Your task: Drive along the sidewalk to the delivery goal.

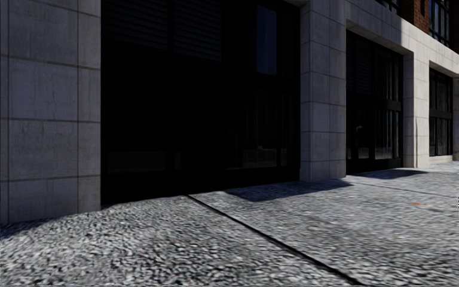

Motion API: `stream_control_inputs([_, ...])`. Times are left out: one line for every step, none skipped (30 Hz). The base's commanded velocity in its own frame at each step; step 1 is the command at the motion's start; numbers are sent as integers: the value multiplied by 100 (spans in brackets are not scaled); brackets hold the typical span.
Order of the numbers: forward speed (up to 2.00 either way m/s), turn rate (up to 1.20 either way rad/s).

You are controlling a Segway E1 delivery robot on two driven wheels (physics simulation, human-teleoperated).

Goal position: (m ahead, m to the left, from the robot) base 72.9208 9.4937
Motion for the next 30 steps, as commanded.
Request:
stream_control_inputs([160,-43])
stream_control_inputs([160,-46])
stream_control_inputs([160,-52])
stream_control_inputs([160,-55])
stream_control_inputs([160,-55])
stream_control_inputs([160,-57])
stream_control_inputs([160,-57])
stream_control_inputs([160,-57])
stream_control_inputs([160,-57])
stream_control_inputs([160,-57])
stream_control_inputs([160,-57])
stream_control_inputs([160,-57])
stream_control_inputs([160,-58])
stream_control_inputs([160,-59])
stream_control_inputs([160,-61])
stream_control_inputs([160,-61])
stream_control_inputs([200,-61])
stream_control_inputs([200,-61])
stream_control_inputs([200,-61])
stream_control_inputs([200,-61])
stream_control_inputs([200,-61])
stream_control_inputs([200,-61])
stream_control_inputs([200,-61])
stream_control_inputs([200,-61])
stream_control_inputs([200,-61])
stream_control_inputs([200,-61])
stream_control_inputs([200,-61])
stream_control_inputs([200,-61])
stream_control_inputs([200,-61])
stream_control_inputs([200,-61])
